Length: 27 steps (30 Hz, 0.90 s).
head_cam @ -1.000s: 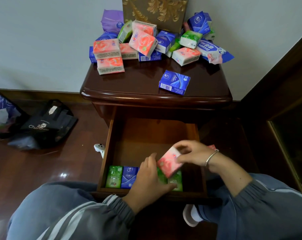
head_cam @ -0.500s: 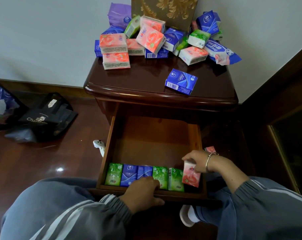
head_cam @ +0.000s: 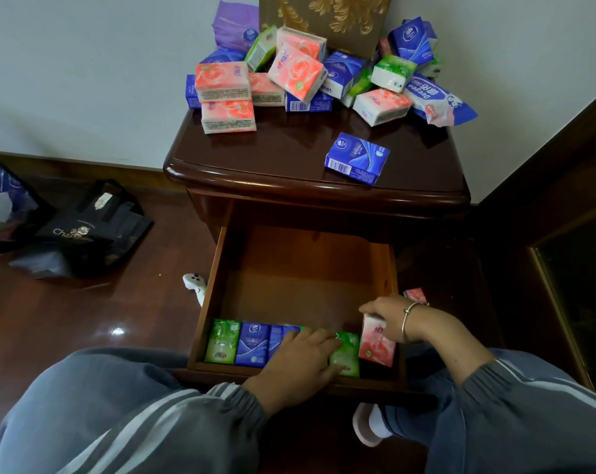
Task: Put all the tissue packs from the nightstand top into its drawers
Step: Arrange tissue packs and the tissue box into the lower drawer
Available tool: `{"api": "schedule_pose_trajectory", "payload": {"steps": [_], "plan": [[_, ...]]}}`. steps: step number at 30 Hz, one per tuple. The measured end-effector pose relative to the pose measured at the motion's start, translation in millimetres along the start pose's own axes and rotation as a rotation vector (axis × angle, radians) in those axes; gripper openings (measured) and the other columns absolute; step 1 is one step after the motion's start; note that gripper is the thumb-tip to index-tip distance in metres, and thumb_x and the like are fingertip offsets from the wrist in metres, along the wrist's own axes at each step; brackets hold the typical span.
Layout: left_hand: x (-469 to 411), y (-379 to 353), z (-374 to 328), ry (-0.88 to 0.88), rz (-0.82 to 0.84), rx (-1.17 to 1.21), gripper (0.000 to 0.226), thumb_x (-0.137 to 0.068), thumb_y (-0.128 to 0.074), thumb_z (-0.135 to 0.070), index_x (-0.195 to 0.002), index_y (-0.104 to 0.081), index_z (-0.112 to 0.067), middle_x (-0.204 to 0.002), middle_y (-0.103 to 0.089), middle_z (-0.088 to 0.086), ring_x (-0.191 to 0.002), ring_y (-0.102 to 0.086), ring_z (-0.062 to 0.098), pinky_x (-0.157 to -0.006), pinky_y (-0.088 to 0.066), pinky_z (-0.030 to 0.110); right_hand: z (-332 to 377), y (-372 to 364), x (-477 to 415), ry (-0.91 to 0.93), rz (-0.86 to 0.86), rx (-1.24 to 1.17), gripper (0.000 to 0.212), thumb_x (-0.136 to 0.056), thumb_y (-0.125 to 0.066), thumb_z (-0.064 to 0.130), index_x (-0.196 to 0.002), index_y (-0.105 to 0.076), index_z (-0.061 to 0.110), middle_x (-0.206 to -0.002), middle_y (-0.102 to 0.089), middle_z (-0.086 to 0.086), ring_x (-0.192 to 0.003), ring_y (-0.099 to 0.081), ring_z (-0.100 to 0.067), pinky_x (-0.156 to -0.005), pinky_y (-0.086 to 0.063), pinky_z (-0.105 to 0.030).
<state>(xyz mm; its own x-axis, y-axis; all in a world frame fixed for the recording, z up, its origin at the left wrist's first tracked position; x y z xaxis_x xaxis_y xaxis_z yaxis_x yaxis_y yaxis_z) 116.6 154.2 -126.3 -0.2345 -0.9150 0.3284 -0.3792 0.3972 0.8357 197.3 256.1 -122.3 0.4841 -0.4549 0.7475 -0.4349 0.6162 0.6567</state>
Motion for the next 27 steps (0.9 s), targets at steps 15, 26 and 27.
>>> {"api": "schedule_pose_trajectory", "payload": {"steps": [15, 26, 27], "plan": [[-18.0, -47.6, 6.6, 0.072, 0.283, -0.001, 0.051, -0.097, -0.024, -0.043, -0.142, -0.042, -0.029, -0.160, -0.017, -0.009, -0.149, 0.002, 0.018, -0.115, 0.006, 0.059, 11.2, -35.9, -29.6, -0.124, 0.080, 0.413, 0.056, -0.081, -0.060, 0.010, -0.134, -0.046, 0.024, -0.134, -0.052, -0.003, -0.127, -0.042, -0.025, -0.112, -0.014, -0.056], [-15.6, -47.2, 7.0, 0.082, 0.335, 0.109, 0.051, -0.098, -0.026, -0.040, -0.148, -0.033, -0.029, -0.161, -0.009, -0.012, -0.148, 0.008, 0.014, -0.116, 0.005, 0.060, 12.4, -48.9, -31.2, -0.095, 0.084, 0.310, 0.039, -0.080, -0.067, 0.013, -0.118, -0.058, 0.011, -0.121, -0.061, -0.013, -0.108, -0.060, -0.030, -0.085, -0.049, -0.036], [-15.7, -47.6, 7.0, 0.083, 0.333, 0.118, 0.051, -0.098, -0.027, -0.040, -0.148, -0.033, -0.029, -0.161, -0.009, -0.012, -0.148, 0.008, 0.014, -0.116, 0.003, 0.059, 12.5, -48.4, -30.4, -0.091, 0.084, 0.308, 0.039, -0.080, -0.067, 0.014, -0.118, -0.058, 0.011, -0.121, -0.061, -0.013, -0.108, -0.060, -0.029, -0.086, -0.050, -0.036]]}}
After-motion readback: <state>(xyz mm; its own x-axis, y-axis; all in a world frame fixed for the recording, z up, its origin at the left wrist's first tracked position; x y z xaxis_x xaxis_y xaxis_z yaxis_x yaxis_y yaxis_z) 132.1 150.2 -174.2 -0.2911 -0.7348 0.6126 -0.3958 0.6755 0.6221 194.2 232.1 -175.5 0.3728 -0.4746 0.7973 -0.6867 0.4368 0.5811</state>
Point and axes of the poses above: each hand's wrist, its own x-axis away from the middle knuckle, its own y-axis out of the back of the hand, z = x × y, the point moved 10 cm from there along -x, towards the middle knuckle
